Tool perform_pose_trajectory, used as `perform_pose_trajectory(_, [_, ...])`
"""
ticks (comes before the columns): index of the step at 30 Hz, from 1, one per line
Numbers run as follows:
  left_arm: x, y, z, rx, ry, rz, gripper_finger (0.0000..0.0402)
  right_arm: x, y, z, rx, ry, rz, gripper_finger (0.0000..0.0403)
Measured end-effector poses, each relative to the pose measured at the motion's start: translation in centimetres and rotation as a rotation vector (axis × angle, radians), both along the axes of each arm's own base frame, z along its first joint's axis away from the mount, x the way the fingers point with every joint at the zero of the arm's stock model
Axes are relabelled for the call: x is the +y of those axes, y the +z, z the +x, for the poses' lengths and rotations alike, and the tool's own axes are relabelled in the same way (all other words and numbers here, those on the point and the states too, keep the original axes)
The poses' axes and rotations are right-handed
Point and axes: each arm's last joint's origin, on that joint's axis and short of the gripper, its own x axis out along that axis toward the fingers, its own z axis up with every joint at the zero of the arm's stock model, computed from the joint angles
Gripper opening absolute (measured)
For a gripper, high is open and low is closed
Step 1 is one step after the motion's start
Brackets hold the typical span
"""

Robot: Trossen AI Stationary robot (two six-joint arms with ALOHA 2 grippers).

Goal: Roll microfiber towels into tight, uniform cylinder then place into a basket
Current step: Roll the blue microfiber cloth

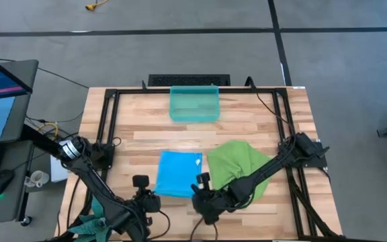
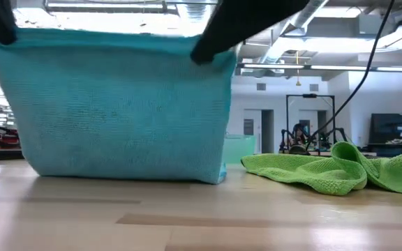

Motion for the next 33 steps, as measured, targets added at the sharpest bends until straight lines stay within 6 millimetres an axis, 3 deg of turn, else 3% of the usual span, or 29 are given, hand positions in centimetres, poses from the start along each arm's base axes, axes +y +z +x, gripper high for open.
perform_pose_trajectory(9, [2.6, -0.1, 1.8, 0.007, 0.091, 0.071, 0.0, -3.9, -0.5, 0.9, 0.061, -0.208, -0.047, 0.0013])
perform_pose_trajectory(18, [5.9, -2.9, 2.2, 0.075, 0.176, 0.189, 0.0, -6.8, -0.6, 1.8, 0.075, -0.298, -0.104, 0.0011])
perform_pose_trajectory(23, [7.6, -3.9, 2.8, 0.075, 0.201, 0.23, 0.0, -8.5, -1.9, 1.8, 0.106, -0.334, -0.12, 0.0006])
perform_pose_trajectory(27, [8.6, -4.6, 3.6, 0.086, 0.2, 0.217, 0.0, -9.8, -3.2, 1.7, 0.12, -0.363, -0.124, 0.0006])
perform_pose_trajectory(33, [9.6, -5.1, 4.0, 0.123, 0.219, 0.195, 0.0, -11.2, -3.2, 2.3, 0.121, -0.368, -0.121, 0.0011])
